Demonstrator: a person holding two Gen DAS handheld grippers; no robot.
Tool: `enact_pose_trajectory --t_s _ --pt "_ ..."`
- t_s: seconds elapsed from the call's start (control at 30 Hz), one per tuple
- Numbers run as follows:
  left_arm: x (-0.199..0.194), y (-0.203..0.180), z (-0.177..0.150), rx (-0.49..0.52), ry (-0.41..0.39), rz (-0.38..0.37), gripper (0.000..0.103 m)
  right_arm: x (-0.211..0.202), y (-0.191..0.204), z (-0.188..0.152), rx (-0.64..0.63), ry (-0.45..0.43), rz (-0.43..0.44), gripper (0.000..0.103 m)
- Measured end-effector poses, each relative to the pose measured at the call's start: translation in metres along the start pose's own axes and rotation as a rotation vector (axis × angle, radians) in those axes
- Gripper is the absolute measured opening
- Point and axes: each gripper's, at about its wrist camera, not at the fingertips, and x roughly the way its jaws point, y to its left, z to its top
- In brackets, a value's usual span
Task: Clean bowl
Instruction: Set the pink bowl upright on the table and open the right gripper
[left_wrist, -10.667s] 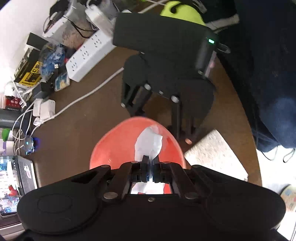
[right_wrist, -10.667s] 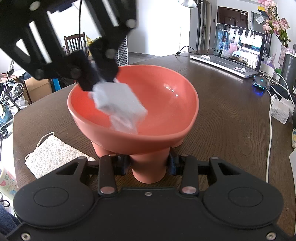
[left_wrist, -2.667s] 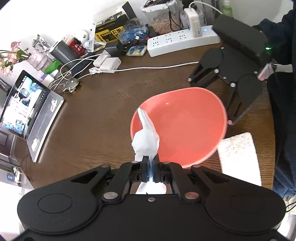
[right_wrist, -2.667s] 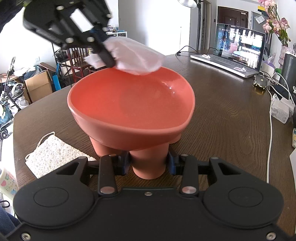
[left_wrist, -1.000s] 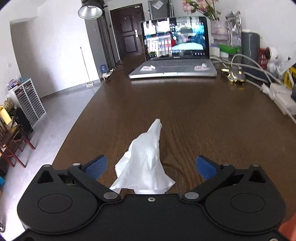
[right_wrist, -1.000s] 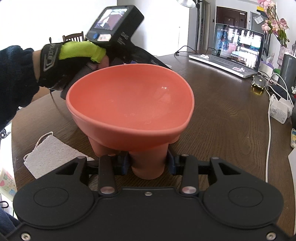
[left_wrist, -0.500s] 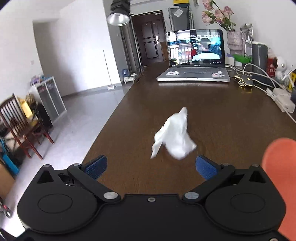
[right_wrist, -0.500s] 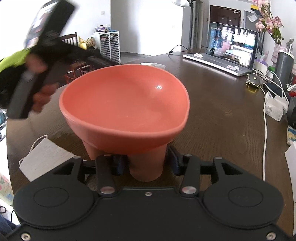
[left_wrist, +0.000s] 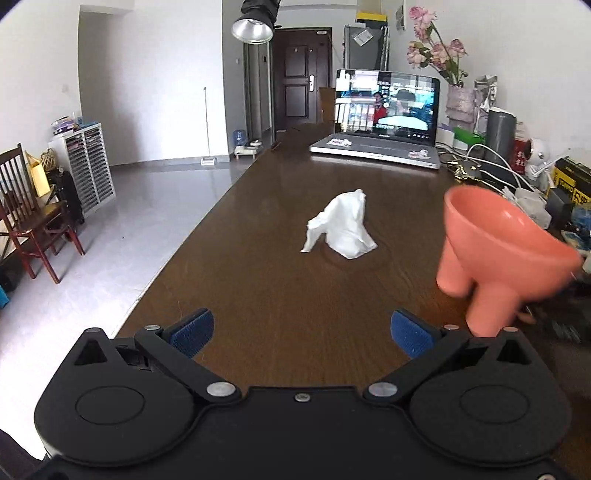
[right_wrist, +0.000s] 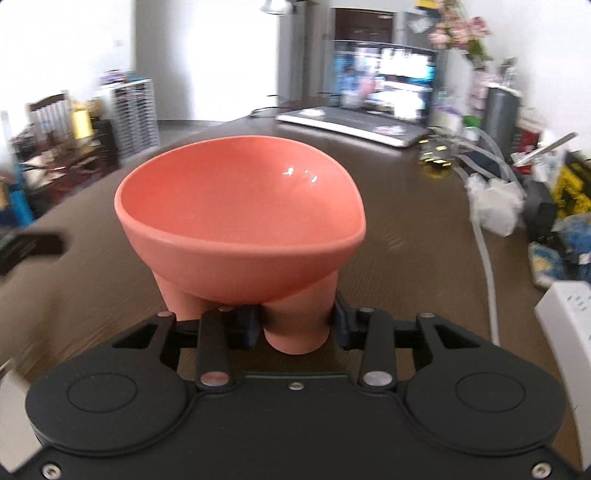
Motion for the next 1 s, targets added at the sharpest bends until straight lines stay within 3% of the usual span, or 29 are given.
enact_pose_trajectory --t_s 0.07,0.3,0.33,0.37,0.4,0.43,0.63,0.77,0.83,1.0 --pt "0.004 -0.005 0.001 0.001 -0.008 0.011 0.103 0.014 -0.001 0.009 0.014 0.004 -0.043 0.042" --pt "0.025 -0.026 0.012 0.004 -0.023 0.008 0.103 0.041 -0.004 0.023 0.043 0.024 -0.042 0.044" --pt "0.027 -0.029 0.012 0.006 -0.019 0.006 0.103 0.041 -0.003 0.023 0.042 0.024 -0.036 0.06" --pt "0.028 -0.031 0.011 0.006 -0.013 0.003 0.103 0.039 -0.005 0.022 0.043 0.025 -0.03 0.069" --pt "0.03 -0.033 0.01 0.006 -0.006 -0.001 0.103 0.035 -0.005 0.021 0.048 0.022 -0.032 0.078" --pt "0.03 -0.035 0.009 0.004 0.0 -0.006 0.103 0.027 -0.008 0.016 0.05 0.012 -0.038 0.08" --pt "0.024 -0.044 0.002 -0.034 0.069 -0.038 0.103 -0.022 -0.018 -0.016 0.031 0.014 -0.021 0.084" --pt "-0.007 -0.06 -0.013 -0.059 0.07 -0.042 0.103 -0.048 -0.016 -0.033 0.02 0.011 -0.013 0.091" --pt "-0.019 -0.069 -0.018 -0.054 0.071 -0.054 0.103 -0.058 -0.015 -0.039 0.024 -0.001 -0.013 0.096" --pt "-0.025 -0.083 -0.025 -0.061 0.107 -0.052 0.103 -0.068 -0.012 -0.042 0.01 -0.011 -0.026 0.098"
